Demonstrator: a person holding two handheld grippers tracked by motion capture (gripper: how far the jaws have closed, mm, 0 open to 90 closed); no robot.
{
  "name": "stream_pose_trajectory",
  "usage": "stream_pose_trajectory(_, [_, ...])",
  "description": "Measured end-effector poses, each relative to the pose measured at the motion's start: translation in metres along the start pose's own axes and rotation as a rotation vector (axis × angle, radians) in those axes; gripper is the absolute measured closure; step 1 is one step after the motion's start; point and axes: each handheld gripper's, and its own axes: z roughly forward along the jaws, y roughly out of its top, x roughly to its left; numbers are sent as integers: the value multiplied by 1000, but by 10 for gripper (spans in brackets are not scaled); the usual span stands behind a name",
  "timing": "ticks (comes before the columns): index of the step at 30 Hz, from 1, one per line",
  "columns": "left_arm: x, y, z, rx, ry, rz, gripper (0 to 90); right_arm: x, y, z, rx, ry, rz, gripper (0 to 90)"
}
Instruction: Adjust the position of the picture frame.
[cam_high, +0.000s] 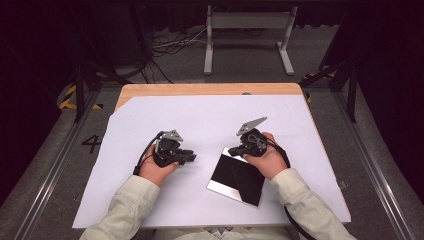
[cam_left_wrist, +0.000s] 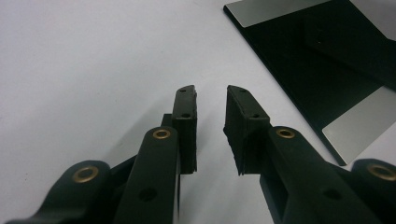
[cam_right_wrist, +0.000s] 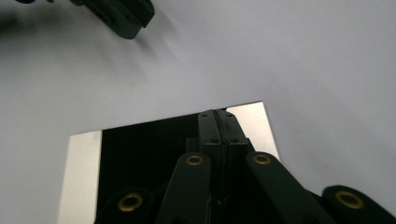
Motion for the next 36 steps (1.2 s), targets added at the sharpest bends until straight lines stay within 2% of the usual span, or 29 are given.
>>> stream_pose_trajectory(6, [0,0,1,5,-1,-1,741,8,-16,-22,-6,21,13,900])
stream_pose_trajectory(13, [0,-2,2,10,-3,-5,740,21,-26,-39,21,27,-32,900])
stream_pose_trajectory(17, [1,-2,3,13,-3,-3,737,31,-37,-48,39,50,-55,900])
stream_pose_trajectory(28, [0,-2,4,17,-8,5,732,50,-56,-54,81,90,-101,900])
stream_pose_trajectory(34, [2,-3,3,21,-4,4,732,61,-62,-52,137,151,-150,900])
stream_pose_trajectory(36, [2,-3,3,21,-5,5,732,64,-65,-51,161,165,-151,900])
